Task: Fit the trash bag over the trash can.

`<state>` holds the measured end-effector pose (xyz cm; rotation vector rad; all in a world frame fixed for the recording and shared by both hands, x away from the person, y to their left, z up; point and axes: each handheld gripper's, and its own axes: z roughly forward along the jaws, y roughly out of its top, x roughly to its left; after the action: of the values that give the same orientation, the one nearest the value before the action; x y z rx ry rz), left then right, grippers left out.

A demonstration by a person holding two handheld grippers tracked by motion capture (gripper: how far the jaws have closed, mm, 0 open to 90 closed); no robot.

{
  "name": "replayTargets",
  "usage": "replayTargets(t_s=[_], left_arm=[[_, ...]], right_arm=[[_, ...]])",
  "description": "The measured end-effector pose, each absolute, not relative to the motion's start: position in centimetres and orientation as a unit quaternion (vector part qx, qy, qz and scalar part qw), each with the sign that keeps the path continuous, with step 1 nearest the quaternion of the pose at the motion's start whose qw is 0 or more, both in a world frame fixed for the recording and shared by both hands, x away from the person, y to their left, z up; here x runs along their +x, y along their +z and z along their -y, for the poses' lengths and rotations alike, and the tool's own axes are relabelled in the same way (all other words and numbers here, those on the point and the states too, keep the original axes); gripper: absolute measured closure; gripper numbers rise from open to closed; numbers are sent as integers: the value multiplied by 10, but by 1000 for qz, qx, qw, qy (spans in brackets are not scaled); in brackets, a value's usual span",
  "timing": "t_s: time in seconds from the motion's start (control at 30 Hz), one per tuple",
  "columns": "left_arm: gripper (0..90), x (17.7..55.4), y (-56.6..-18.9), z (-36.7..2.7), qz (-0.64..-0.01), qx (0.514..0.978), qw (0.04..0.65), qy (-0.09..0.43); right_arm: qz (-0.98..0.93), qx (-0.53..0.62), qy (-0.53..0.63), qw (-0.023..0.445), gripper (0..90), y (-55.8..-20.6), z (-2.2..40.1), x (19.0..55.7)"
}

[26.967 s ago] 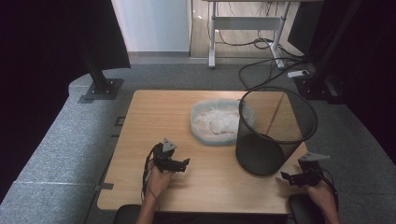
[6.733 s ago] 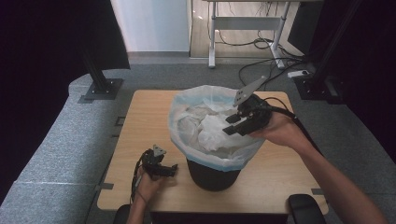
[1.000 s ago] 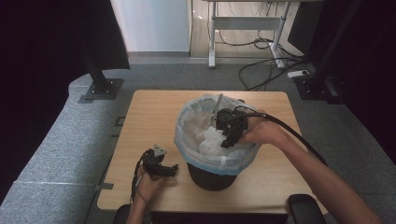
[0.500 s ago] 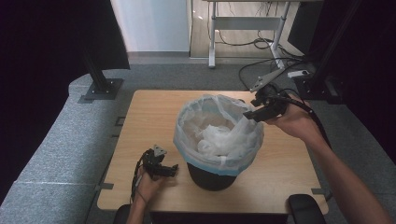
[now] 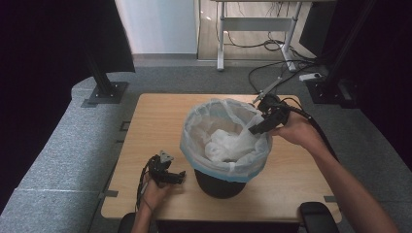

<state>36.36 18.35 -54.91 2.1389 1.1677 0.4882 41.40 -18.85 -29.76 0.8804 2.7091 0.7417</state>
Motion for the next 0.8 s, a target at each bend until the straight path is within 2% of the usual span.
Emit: replayTargets(t_s=[0.23, 0.4, 0.53, 0.8], left_arm=[[0, 364, -549, -183, -445, 814, 323, 186], [0, 364, -549, -183, -445, 814, 323, 186], [0, 364, -549, -183, -445, 814, 323, 186], [0, 364, -549, -183, -444, 815, 323, 186]], right_arm=[[-895, 276, 324, 131, 159, -271, 200, 408], [-881, 268, 361, 146, 66, -261, 219, 403], [-878, 258, 371, 159, 22, -260, 236, 399], [-873, 251, 385, 163, 15, -272, 266, 395]])
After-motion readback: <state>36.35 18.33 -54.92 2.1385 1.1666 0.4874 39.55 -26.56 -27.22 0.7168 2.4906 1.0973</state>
